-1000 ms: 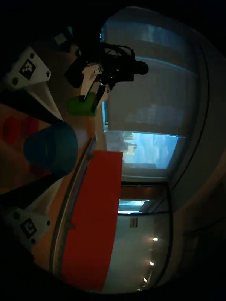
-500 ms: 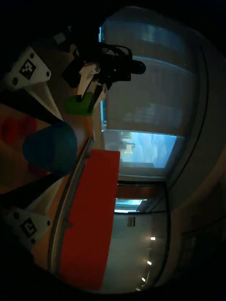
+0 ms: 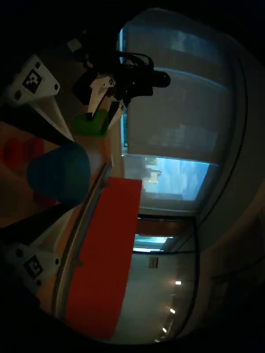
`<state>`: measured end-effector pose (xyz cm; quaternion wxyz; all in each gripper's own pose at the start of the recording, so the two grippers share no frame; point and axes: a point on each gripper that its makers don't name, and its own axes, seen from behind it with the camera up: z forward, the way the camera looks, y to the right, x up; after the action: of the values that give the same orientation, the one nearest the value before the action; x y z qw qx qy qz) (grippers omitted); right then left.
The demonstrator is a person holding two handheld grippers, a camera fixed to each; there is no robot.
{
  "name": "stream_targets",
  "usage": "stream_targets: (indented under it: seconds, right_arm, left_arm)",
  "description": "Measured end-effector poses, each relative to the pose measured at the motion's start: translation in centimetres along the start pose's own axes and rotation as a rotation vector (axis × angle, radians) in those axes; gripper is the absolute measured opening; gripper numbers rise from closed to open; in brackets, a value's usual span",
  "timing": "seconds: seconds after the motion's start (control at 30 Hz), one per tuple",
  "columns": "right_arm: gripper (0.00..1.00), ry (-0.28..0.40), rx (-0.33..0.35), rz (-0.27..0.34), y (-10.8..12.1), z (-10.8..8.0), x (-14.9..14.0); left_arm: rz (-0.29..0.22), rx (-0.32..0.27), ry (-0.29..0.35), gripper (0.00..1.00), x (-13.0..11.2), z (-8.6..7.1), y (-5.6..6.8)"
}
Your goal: Pour water
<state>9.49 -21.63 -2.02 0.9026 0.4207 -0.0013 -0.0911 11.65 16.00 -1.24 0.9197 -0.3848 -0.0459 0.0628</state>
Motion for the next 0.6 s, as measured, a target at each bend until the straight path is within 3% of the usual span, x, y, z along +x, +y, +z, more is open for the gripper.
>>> stream_targets:
  seconds: [0.33, 0.6]
  right_arm:
    - [0.91, -0.007, -0.004, -0.067, 0.2, -0.4, 1.2]
    - [0.91, -0.025, -0.019, -0.188, 0.1, -0.2, 2.0]
  left_arm:
    - [-0.012, -0.022, -0.005, 0.88, -0.8, 0.1, 1.0]
    - [0.008, -0.039, -0.017, 0.88, -2.0, 0.5, 2.3]
